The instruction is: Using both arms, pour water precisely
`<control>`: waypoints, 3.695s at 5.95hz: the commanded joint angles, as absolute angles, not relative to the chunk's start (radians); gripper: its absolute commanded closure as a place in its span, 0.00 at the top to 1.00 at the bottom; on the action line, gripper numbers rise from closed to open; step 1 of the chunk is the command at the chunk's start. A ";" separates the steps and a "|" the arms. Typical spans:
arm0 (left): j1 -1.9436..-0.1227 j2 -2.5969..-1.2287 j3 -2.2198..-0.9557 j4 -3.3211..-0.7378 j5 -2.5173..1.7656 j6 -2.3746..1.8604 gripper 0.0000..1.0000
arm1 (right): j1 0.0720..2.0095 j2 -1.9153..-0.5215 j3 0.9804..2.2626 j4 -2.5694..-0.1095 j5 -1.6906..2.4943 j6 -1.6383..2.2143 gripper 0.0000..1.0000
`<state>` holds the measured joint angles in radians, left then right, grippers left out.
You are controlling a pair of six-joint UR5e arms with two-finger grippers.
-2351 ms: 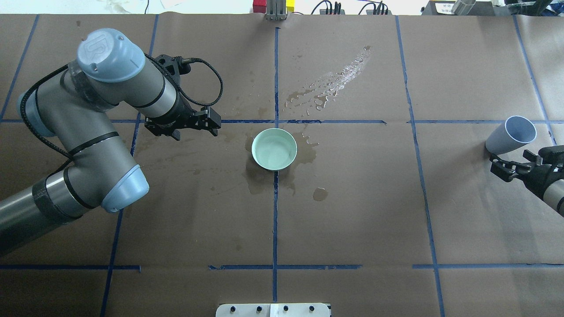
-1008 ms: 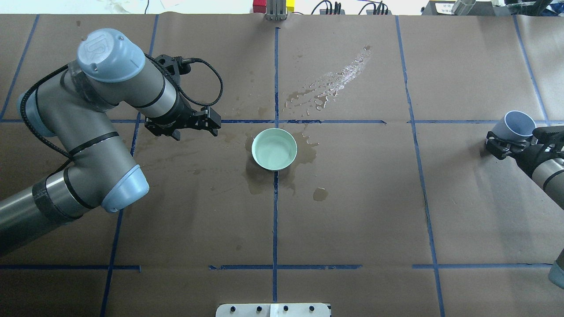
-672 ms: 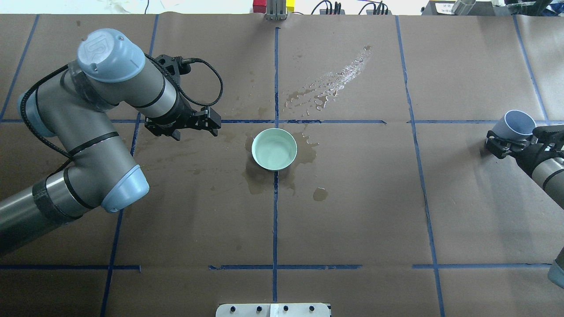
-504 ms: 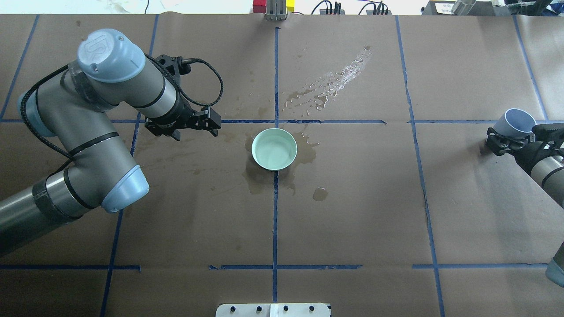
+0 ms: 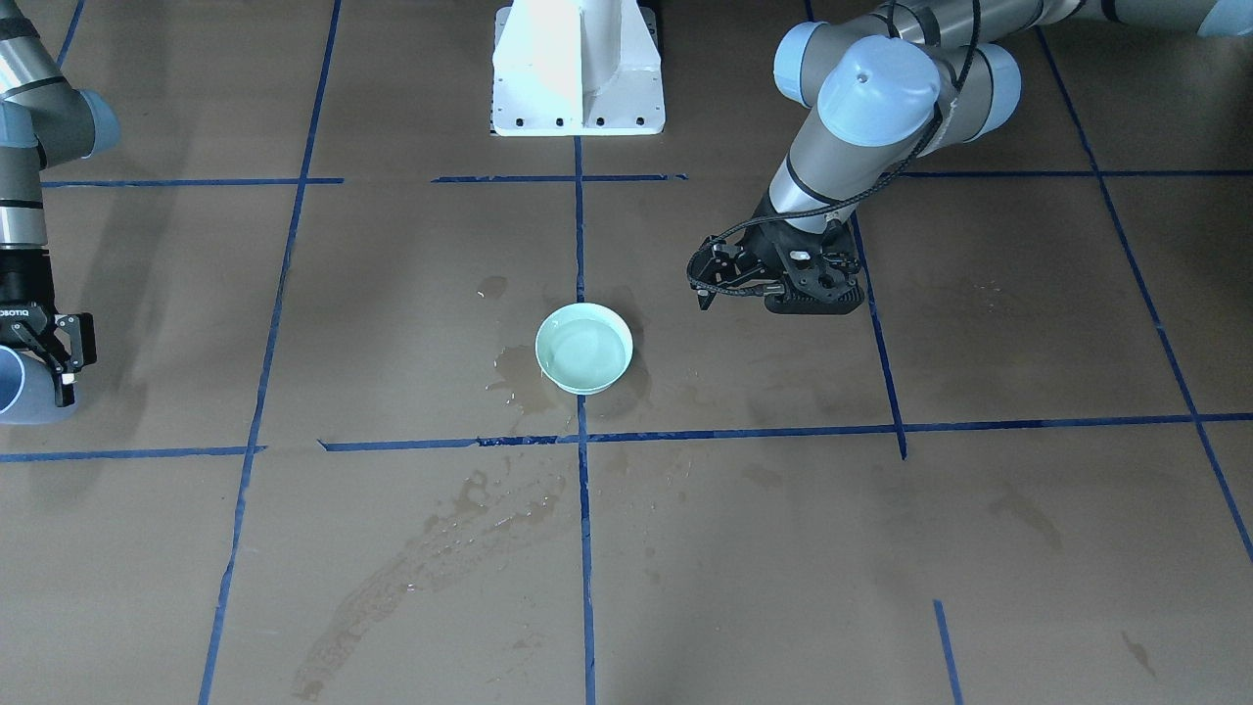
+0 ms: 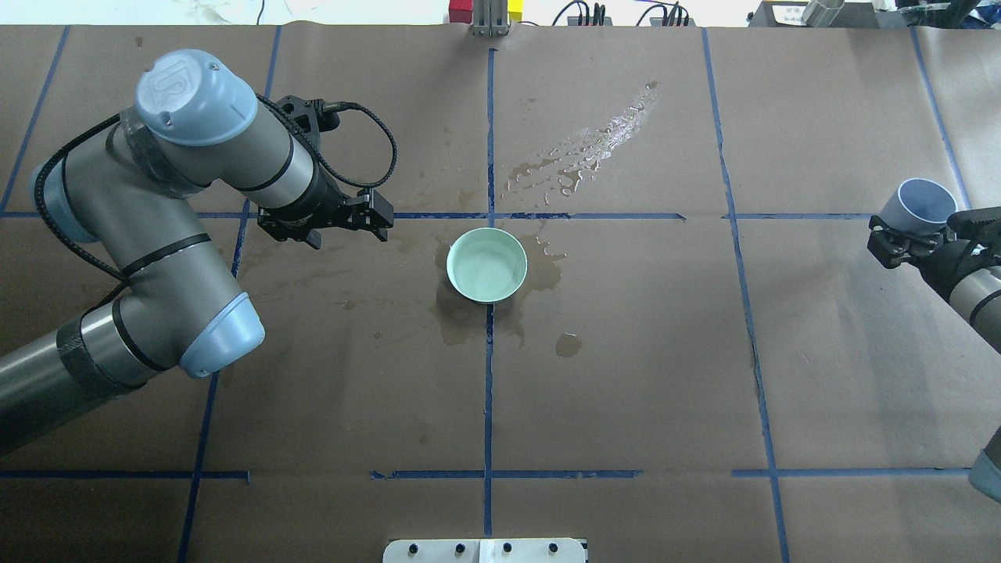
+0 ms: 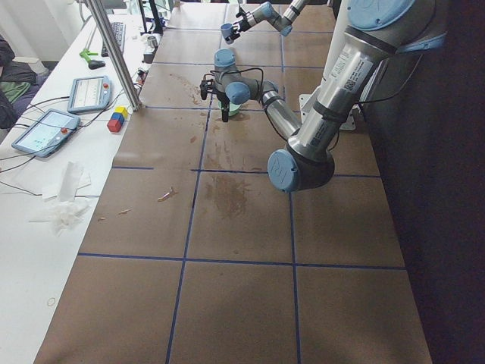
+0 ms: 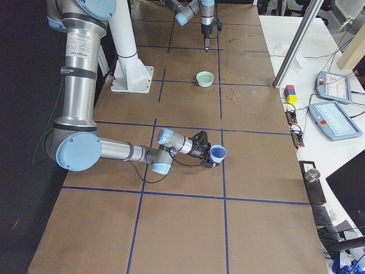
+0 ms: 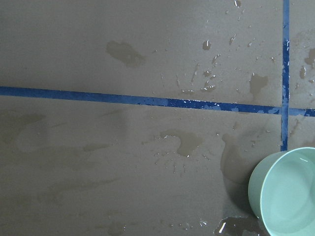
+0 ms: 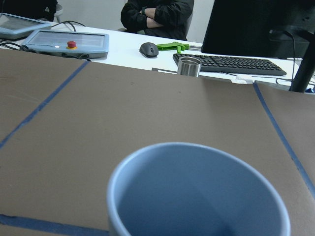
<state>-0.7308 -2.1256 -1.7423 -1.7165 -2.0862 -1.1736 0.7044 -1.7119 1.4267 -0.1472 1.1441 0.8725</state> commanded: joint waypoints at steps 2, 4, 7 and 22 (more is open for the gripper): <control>-0.732 -2.125 -1.750 -1.717 -2.086 -1.180 1.00 | 0.741 -1.698 1.554 -0.166 1.265 0.638 0.07; -0.730 -2.126 -1.752 -1.717 -2.086 -1.180 1.00 | 0.738 -1.544 1.563 -0.342 1.270 0.609 0.05; -0.729 -2.128 -1.750 -1.717 -2.086 -1.178 1.00 | 0.704 -1.434 1.682 -0.573 1.256 0.607 0.00; -0.730 -2.128 -1.758 -1.715 -2.094 -1.175 1.00 | 0.296 -0.939 1.609 -1.414 0.572 -0.142 0.00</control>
<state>-0.7301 -2.1276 -1.7571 -1.7150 -2.0939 -1.1753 0.3003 -0.9468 1.6154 -1.3989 0.5845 -0.1014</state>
